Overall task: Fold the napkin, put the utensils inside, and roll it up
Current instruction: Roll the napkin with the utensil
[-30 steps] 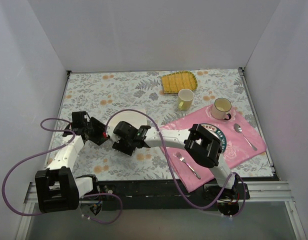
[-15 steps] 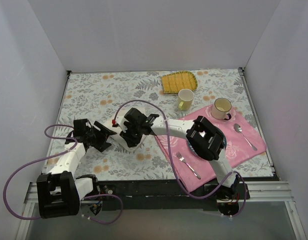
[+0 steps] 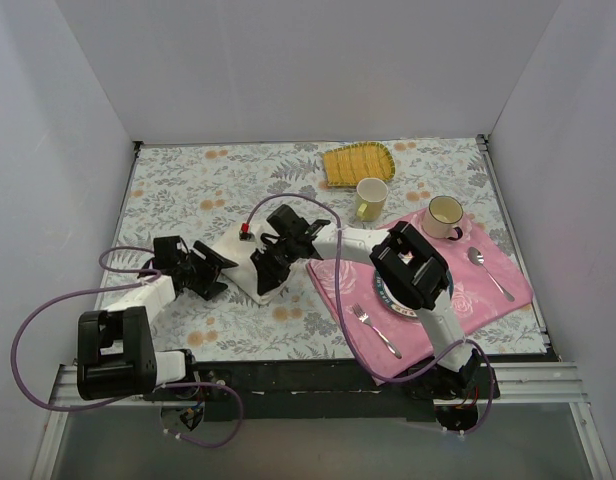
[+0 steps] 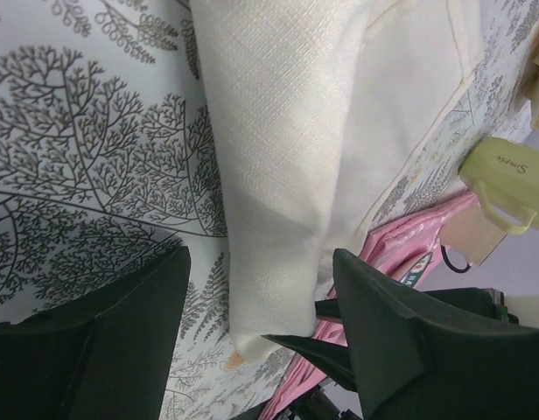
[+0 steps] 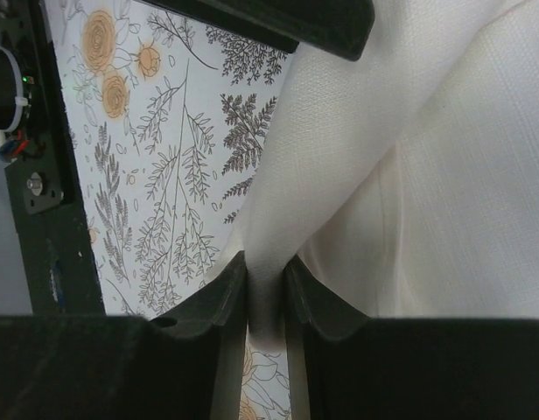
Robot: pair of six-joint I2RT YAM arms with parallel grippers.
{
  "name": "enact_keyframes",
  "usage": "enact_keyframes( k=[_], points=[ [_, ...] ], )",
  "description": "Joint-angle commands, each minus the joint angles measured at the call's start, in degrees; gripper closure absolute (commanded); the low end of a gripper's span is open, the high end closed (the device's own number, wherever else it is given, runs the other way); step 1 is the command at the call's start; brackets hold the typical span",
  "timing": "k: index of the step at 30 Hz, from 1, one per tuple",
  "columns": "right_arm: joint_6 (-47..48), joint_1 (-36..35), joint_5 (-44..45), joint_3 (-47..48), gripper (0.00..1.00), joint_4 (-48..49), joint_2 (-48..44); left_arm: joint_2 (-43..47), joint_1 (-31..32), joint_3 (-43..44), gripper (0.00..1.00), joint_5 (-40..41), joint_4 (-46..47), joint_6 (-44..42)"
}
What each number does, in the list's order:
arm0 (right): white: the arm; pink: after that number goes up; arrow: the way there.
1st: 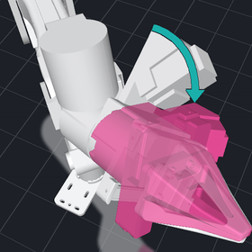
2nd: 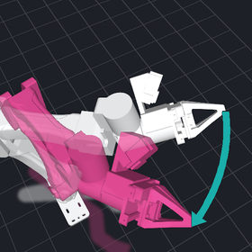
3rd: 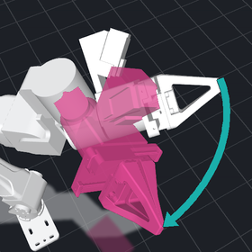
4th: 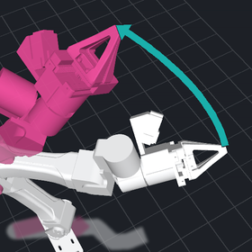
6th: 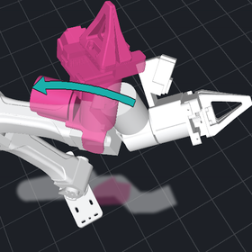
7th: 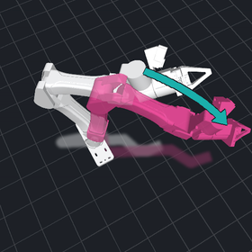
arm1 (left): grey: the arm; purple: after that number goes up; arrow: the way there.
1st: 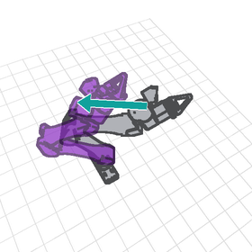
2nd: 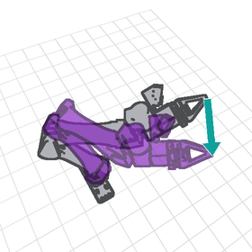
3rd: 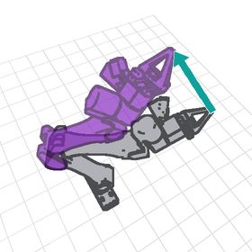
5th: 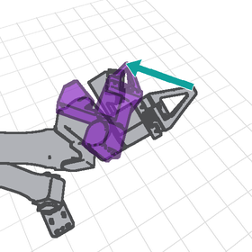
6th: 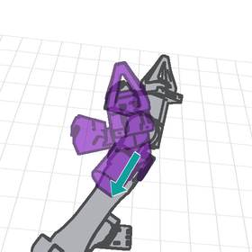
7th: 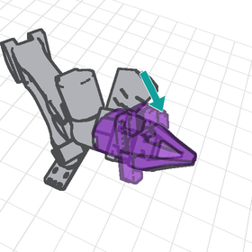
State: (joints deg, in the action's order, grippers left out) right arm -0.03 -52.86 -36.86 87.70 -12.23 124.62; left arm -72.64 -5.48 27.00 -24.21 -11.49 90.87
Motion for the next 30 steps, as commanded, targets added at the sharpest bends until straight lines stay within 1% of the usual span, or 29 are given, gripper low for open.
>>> enact_keyframes(
  k=[1, 4, 6, 7, 8, 10, 11, 13, 14, 15, 16, 17, 18, 19, 20, 22, 23, 24, 25, 27, 28, 30],
  points=[
    [-3.57, 1.27, -7.86, -0.34, 0.72, 4.14, 1.59, -2.76, 0.46, -0.37, 0.35, 2.94, 3.92, -1.31],
    [-3.92, 1.44, -8.84, -0.07, 0.73, 4.32, 2.47, -4.96, 1.52, -1.68, 0.36, 3.20, 7.43, -0.08],
    [-4.36, 1.79, -9.28, 0.10, 0.73, 4.67, 2.73, -6.36, 1.61, -2.30, 0.39, 3.64, 8.41, 0.97],
    [-4.36, 1.88, -9.19, 0.19, 0.73, 4.67, 2.74, -6.63, 1.61, -2.92, 0.42, 5.38, 8.41, 1.06],
    [-4.27, 2.06, -9.28, 0.19, 0.73, 4.76, 2.65, -6.72, 1.61, -3.27, 0.48, 6.27, 8.15, 1.24],
    [-4.28, 2.24, -9.37, 0.28, 0.73, 4.67, 2.65, -6.03, 1.61, -3.80, 0.57, 8.11, 8.23, 0.80],
    [-4.27, 2.24, -9.28, 0.19, 0.72, 4.67, 2.65, -5.76, 1.61, -3.89, 0.68, 9.60, 7.97, 0.80],
    [-4.01, 2.32, -8.93, 0.63, 0.70, 3.71, 2.56, -5.32, 1.61, -3.36, 0.81, 10.49, 7.53, -0.33],
    [-3.75, 2.32, -8.76, 0.98, 0.66, 3.01, 2.56, -5.32, 1.61, -2.84, 0.84, 11.10, 7.27, -0.43],
    [-3.75, 2.24, -8.67, 1.68, 0.64, 2.65, 2.30, -5.49, 1.61, -2.40, 0.90, 11.46, 6.66, -0.52],
    [-3.49, 2.32, -7.80, 1.94, 0.61, 1.26, 2.04, -5.58, 1.61, -1.79, 0.93, 11.55, 6.04, -1.30],
    [-3.31, 2.24, -7.09, 2.47, 0.55, 0.37, 1.86, -5.93, 1.61, -1.17, 0.94, 11.20, 4.56, -1.48],
    [-2.87, 2.15, -6.39, 3.61, 0.53, -0.77, 1.16, -5.93, 1.61, -0.12, 0.96, 11.02, 3.67, -1.40],
    [-1.74, 2.06, -4.03, 4.31, 0.50, -3.82, 0.81, -6.02, 1.61, 0.24, 0.97, 10.67, 2.88, -1.22],
    [-1.29, 1.71, -2.44, 4.76, 0.43, -4.90, 0.28, -6.63, 1.61, 0.85, 1.00, 10.15, 0.96, -0.87],
    [-0.41, 1.01, 2.38, 5.55, 0.36, -6.74, -2.09, -7.95, 1.61, 3.49, 1.00, 8.74, -2.12, -0.26],
    [-0.15, -0.04, 4.50, 5.46, 0.30, -7.71, -3.05, -9.26, 1.61, 4.54, 1.00, 8.13, -4.83, 0.18],
    [-0.14, -0.83, 7.13, 5.55, 0.28, -8.24, -4.80, -9.97, 1.61, 6.38, 1.00, 7.34, -6.34, 0.27],
    [1.86, -1.88, 13.42, 5.73, 0.25, -8.77, -5.61, -10.41, 1.61, 7.35, 1.00, 6.64, -7.57, 0.36],
    [3.46, -4.79, 19.69, 5.29, 0.21, -8.60, -7.45, -11.29, 1.61, 8.76, 1.00, 5.84, -10.21, 0.80],
    [3.72, -5.67, 26.07, 3.72, 0.20, -7.56, -8.07, -11.47, 1.61, 10.33, 1.00, 5.32, -11.18, 0.89],
    [4.77, -8.65, 32.52, 1.43, 0.18, -2.91, -9.73, -12.26, 1.61, 12.01, 1.00, 5.13, -13.73, 0.97]
  ],
)
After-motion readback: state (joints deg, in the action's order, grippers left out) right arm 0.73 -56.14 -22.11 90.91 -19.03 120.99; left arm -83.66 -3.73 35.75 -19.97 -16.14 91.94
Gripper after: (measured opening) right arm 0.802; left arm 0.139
